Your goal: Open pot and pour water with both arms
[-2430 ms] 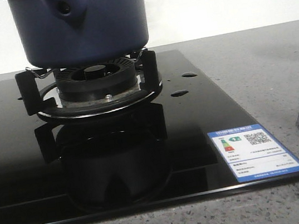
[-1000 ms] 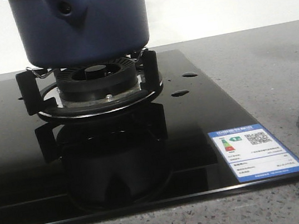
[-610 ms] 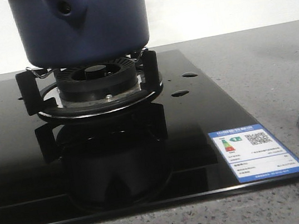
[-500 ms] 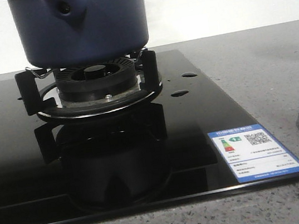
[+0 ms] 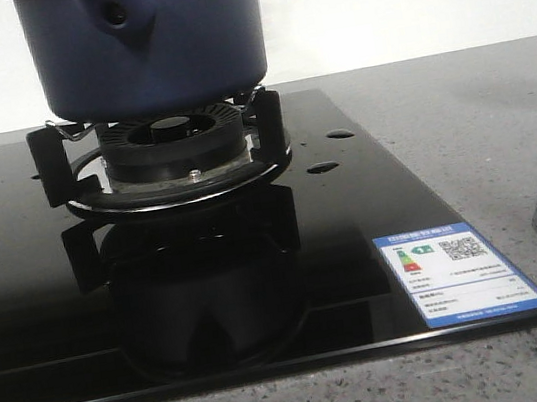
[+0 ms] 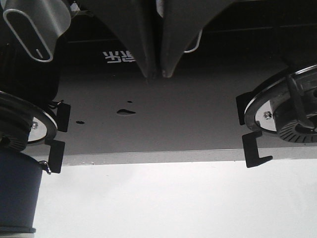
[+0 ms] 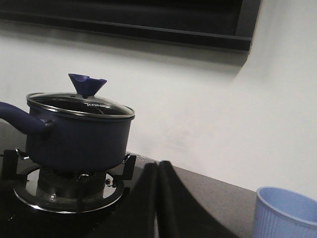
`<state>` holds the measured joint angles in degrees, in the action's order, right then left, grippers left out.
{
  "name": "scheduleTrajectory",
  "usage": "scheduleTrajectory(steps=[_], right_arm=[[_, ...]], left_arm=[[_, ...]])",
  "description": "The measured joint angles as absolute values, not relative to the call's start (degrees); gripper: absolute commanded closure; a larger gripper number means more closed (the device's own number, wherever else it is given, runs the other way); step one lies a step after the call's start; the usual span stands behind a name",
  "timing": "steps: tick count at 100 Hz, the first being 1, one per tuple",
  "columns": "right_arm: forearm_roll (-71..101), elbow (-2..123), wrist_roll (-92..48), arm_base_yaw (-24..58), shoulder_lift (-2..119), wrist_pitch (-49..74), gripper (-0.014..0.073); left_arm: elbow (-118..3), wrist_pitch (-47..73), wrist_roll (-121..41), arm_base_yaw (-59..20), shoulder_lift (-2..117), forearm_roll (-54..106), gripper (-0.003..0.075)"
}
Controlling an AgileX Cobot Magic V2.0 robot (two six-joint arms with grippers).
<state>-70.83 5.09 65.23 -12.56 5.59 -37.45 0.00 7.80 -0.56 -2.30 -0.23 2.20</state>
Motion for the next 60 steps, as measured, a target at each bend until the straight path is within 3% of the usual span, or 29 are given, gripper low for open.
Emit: scheduleTrajectory(steps=[60], right_arm=[[-66.2, 4.6, 64.6, -12.4, 6.5, -33.3, 0.0653]], left_arm=[[0.1, 7.8, -0.6, -2.3, -0.2, 2.2, 0.0741]])
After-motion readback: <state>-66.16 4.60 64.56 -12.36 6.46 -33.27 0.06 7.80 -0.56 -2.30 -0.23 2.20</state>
